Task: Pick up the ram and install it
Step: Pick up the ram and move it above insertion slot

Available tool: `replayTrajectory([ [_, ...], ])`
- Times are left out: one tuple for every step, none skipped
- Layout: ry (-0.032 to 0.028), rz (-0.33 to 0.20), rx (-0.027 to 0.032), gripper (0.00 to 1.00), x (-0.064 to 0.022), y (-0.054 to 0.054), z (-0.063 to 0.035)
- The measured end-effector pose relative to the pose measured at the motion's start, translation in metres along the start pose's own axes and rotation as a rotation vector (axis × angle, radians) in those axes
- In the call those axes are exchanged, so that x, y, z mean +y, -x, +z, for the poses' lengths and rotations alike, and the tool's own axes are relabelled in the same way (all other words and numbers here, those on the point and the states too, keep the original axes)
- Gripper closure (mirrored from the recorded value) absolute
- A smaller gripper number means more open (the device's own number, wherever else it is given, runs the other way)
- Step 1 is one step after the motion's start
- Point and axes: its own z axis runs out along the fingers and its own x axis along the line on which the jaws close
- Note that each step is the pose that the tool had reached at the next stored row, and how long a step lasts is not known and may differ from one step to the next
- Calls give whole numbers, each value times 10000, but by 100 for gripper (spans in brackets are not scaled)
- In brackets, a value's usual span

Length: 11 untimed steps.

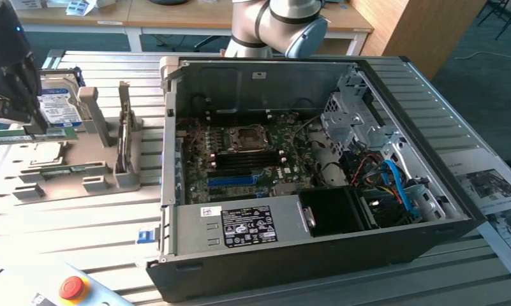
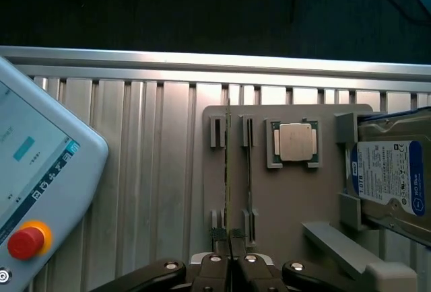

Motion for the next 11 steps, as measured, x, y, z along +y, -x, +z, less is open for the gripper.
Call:
replayTrajectory([
  [-1,0,-1,88,1,0,-17],
  [-1,0,-1,88,2,1,-33],
  [0,0,-1,88,2,1,-50],
  [-1,0,-1,88,3,1,-66],
  [-1,0,-1,88,4,1,-82],
  [0,0,-1,88,5,1,-98],
  [0,0,0,88,6,2,-116],
  [0,0,0,88,7,2,-133],
  [0,0,0,88,7,2,-149],
  [-1,0,-1,88,8,2,-164],
  [0,0,0,88,9,3,-180],
])
